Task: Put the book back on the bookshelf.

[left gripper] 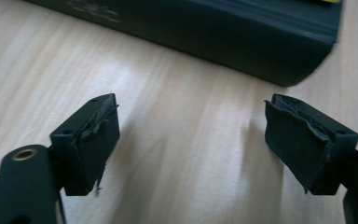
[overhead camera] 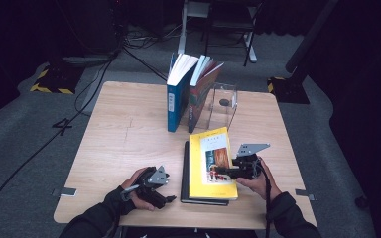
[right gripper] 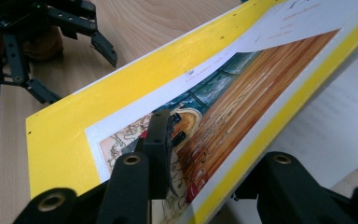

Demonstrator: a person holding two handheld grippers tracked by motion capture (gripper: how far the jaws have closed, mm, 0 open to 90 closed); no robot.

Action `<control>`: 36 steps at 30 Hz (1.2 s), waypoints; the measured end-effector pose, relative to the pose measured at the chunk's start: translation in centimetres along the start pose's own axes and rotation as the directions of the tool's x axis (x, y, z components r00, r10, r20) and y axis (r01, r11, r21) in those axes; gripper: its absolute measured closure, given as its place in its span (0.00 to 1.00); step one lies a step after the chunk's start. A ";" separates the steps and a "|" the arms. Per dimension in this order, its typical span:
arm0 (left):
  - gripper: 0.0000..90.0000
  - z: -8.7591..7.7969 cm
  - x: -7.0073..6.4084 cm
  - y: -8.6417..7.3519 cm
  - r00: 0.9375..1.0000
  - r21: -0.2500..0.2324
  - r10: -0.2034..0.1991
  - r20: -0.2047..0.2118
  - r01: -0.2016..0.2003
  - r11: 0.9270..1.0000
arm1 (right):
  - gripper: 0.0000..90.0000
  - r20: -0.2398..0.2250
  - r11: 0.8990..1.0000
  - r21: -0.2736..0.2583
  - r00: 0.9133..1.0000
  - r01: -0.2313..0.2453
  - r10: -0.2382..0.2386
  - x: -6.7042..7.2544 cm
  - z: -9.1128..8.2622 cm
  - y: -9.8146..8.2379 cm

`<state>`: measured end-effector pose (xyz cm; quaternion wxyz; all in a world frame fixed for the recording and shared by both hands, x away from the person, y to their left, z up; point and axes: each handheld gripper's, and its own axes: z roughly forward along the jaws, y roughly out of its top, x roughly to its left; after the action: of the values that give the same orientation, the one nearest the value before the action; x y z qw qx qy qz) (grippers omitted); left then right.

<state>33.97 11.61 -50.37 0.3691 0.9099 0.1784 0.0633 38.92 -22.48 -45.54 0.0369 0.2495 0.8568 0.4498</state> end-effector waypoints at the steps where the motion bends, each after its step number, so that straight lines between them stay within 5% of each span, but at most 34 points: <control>1: 0.25 0.0 0.2 0.1 1.000 -0.006 -0.010 -0.010 0.010 1.000 | 0.74 0.003 1.000 -0.001 1.000 0.004 -0.004 0.1 0.0 0.0; 14: 0.32 1.0 2.9 1.6 0.992 -0.033 -0.047 -0.114 0.043 0.999 | 0.77 0.022 0.997 -0.064 0.999 0.041 -0.039 0.7 -0.3 -0.4; 22: 0.31 0.9 4.7 3.1 0.988 -0.072 -0.077 -0.133 0.068 0.995 | 0.78 0.033 0.996 -0.075 0.998 0.053 -0.050 1.0 -0.5 -0.5; 27: 0.32 0.4 5.4 4.4 0.981 -0.107 -0.067 -0.180 0.049 0.993 | 0.78 0.042 0.994 -0.091 0.997 0.065 -0.061 1.2 -0.8 -0.4; 36: 0.32 1.1 5.9 5.7 0.977 -0.114 -0.050 -0.205 0.026 0.993 | 0.78 0.040 0.991 -0.109 0.997 0.077 -0.073 1.4 -1.0 -0.4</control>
<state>41.34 9.31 -47.27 0.3994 0.8729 0.2296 0.1606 37.28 -22.83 -45.03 0.0828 0.2229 0.8384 0.4904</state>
